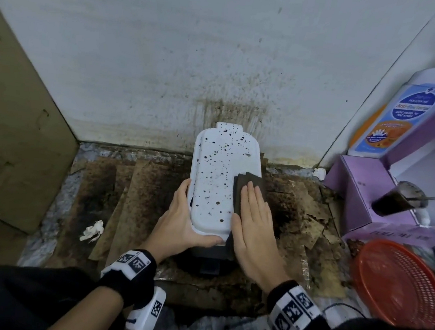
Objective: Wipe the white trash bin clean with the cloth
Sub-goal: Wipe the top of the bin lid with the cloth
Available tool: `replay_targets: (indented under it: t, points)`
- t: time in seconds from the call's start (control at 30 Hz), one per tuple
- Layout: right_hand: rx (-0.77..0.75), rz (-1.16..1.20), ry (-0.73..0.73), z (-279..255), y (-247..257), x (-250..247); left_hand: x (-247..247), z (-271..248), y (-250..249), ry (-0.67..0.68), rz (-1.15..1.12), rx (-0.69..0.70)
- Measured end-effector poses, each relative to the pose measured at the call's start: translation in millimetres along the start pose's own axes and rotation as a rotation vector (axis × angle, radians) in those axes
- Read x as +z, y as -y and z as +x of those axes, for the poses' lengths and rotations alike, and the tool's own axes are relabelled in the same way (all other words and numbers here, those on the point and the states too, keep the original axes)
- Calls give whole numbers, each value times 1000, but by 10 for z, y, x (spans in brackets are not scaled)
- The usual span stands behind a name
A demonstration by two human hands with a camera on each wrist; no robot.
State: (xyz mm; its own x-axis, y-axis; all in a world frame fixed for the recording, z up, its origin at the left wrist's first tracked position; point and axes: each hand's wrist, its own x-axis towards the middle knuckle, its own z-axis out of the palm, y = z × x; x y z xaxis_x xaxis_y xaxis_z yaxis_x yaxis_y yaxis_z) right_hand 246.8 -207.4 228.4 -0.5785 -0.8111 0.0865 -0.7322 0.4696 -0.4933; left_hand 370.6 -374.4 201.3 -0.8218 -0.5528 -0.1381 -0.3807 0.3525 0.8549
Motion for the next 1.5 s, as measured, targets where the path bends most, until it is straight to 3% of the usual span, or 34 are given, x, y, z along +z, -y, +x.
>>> replay_targets:
  t: [0.17,0.43,0.6,0.9,1.33,1.5]
  points:
    - [20,18,23,199,-50,-2,20,19,28,-2,-40,12]
    - [-22,126,217,928,-307,-240,-5,15,2,17,-89,43]
    - [-4,183,173,774,-285,-176,4,8,21,3,-65,39]
    - [59,270,21,-3,-43,-24,29,29,46,6,-89,46]
    - [53,259,190,749,-210,-230,11,37,90,31,-112,39]
    - [50,247,181,688,-233,-201,19,31,85,23,-63,26]
